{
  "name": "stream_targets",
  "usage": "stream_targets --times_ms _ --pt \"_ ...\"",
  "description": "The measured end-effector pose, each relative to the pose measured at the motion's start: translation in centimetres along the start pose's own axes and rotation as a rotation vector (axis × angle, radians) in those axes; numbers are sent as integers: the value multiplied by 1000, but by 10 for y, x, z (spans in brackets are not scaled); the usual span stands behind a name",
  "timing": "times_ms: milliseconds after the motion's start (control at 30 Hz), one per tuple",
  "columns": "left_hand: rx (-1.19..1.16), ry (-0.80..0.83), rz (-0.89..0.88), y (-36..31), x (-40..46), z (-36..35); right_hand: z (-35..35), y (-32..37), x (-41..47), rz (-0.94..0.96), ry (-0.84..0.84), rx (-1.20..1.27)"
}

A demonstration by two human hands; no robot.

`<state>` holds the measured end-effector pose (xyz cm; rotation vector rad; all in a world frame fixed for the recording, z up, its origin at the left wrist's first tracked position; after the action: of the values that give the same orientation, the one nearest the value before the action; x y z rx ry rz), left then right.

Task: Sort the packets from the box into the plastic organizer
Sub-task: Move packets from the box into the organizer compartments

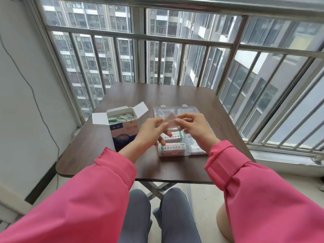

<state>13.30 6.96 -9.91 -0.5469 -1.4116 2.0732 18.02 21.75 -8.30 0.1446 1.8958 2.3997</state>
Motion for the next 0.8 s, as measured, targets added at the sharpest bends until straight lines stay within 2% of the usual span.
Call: stream_targets --times_ms 133,233,400,567,800 --pt "254 53 -32 -4 1 1 0 2 2 -51 -4 264" --pt "423 62 -27 -6 3 0 1 5 4 -72 33 318" --pt "325 5 -52 -7 15 1 11 7 11 -76 34 154" --pt "238 -225 7 2 28 3 18 4 22 -78 -32 -19" --pt "324 -257 42 2 50 4 21 -9 45 -105 -34 -354"
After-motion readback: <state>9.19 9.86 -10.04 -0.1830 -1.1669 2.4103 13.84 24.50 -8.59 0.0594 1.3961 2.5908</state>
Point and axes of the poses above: each hand's wrist, its own x-axis towards the middle knuckle, its own z-axis out of the back of the hand, y = z × x, the point moved 1 cm from there along x, towards the middle knuckle, and after that the axes turned 11 degrees about y, right-handed, at the moved point
